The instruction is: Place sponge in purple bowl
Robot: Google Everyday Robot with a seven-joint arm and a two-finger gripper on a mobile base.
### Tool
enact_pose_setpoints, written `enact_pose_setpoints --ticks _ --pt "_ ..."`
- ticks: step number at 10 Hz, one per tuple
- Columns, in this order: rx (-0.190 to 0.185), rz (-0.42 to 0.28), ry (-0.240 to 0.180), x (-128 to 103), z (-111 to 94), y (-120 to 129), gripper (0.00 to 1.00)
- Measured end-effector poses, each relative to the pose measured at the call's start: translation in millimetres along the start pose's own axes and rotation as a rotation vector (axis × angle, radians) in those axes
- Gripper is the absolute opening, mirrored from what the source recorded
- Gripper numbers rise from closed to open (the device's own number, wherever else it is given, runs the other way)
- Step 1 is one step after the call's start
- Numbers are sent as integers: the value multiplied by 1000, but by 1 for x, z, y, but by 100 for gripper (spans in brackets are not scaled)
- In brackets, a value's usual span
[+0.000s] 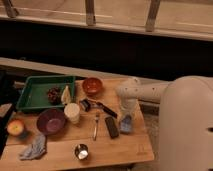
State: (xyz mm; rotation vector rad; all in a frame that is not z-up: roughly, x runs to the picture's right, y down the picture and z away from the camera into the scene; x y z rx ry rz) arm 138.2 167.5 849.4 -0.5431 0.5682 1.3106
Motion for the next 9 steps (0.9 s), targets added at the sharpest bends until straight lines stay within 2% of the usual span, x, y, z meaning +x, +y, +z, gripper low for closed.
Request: enact_pose_setpoints --ticks 1,2,3,5,6,8,9 --pt "14 -23 -48 -5 -18 9 0" --pt "30 -49 -107 -10 -47 17 0" --pt "41 -66 -146 -14 -68 21 0" --pt "59 -135 -256 -30 -126 48 0" --pt "63 -166 -285 -36 -143 62 0" --pt "59 -284 -343 -56 -177 117 0" --pt "44 -336 -350 -61 -183 138 0"
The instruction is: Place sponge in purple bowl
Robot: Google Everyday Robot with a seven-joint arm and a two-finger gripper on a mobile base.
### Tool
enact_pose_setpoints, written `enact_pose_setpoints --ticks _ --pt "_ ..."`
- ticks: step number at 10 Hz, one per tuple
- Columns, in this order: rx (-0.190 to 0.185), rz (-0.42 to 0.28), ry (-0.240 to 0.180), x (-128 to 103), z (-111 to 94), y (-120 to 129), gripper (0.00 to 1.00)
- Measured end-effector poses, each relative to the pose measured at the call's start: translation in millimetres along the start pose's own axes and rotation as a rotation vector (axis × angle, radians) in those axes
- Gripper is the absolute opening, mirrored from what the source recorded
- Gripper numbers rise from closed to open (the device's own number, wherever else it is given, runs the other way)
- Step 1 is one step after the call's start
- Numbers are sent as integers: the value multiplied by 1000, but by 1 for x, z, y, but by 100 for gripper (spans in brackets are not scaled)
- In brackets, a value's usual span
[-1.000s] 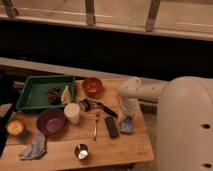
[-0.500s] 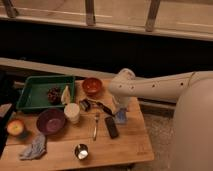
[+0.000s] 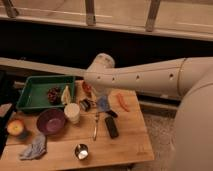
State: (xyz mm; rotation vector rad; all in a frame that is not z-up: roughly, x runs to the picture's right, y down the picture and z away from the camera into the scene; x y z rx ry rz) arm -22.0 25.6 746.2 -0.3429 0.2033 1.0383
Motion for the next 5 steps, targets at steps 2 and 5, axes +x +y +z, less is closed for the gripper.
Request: enact_pose_setpoints --ticks 2,5 --pt "-101 -142 -14 -26 -2 49 0" --pt "-201 -288 -20 -42 -6 95 0"
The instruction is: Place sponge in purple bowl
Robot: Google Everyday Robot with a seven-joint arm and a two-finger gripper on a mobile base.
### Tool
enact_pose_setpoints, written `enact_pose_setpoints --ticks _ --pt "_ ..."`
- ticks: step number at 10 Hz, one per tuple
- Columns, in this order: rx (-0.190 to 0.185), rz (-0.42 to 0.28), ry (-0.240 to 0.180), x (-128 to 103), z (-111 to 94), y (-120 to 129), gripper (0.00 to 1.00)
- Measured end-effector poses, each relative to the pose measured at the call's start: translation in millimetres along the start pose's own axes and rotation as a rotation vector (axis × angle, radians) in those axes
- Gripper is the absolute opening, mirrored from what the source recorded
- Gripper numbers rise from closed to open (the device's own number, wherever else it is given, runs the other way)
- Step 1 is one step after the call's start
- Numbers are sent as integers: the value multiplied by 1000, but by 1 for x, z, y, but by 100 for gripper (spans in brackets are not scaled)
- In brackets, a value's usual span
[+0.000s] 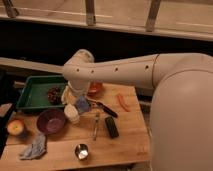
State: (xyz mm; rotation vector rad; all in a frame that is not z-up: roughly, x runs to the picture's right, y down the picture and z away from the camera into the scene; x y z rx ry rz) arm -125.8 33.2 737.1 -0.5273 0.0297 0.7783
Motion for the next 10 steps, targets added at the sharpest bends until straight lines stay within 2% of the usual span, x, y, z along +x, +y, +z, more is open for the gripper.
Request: enact_pose_setpoints --ticks 4,6,8,10 --pt "-13 -10 6 1 2 -1 0" --pt "-30 -65 7 -13 11 9 0" --pt "-73 -133 -8 -42 23 33 0" --pt "-127 -217 -31 -76 33 70 0"
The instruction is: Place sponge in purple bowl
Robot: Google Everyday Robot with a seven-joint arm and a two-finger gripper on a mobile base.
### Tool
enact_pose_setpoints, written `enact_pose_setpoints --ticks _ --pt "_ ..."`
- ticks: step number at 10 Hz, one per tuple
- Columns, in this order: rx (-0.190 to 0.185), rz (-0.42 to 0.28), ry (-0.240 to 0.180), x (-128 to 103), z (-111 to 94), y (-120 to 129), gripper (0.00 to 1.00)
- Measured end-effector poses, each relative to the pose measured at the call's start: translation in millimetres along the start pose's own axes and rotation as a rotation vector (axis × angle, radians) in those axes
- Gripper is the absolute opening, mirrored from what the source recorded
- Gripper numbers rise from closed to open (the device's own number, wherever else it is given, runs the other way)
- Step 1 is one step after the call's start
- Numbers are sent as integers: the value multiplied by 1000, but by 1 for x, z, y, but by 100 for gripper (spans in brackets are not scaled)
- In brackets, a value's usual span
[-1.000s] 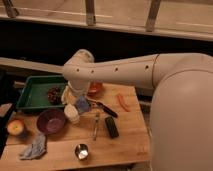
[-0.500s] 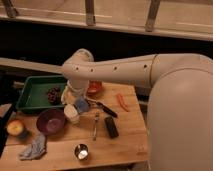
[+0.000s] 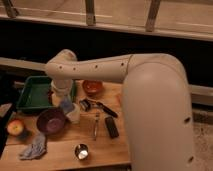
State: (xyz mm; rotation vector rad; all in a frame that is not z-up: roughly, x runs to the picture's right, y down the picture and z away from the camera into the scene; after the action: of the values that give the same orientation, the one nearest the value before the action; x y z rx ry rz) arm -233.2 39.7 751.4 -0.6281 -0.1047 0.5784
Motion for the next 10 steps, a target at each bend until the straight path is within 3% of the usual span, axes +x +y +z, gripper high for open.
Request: enact_pose_setpoints --ticks 3,5,7,10 --pt "-119 -132 -16 -39 25 49 5" --pt "-212 -185 -8 -44 54 69 28" --pt "-243 -181 -7 -38 65 66 47" --pt "-257 -162 -8 -31 67 55 76"
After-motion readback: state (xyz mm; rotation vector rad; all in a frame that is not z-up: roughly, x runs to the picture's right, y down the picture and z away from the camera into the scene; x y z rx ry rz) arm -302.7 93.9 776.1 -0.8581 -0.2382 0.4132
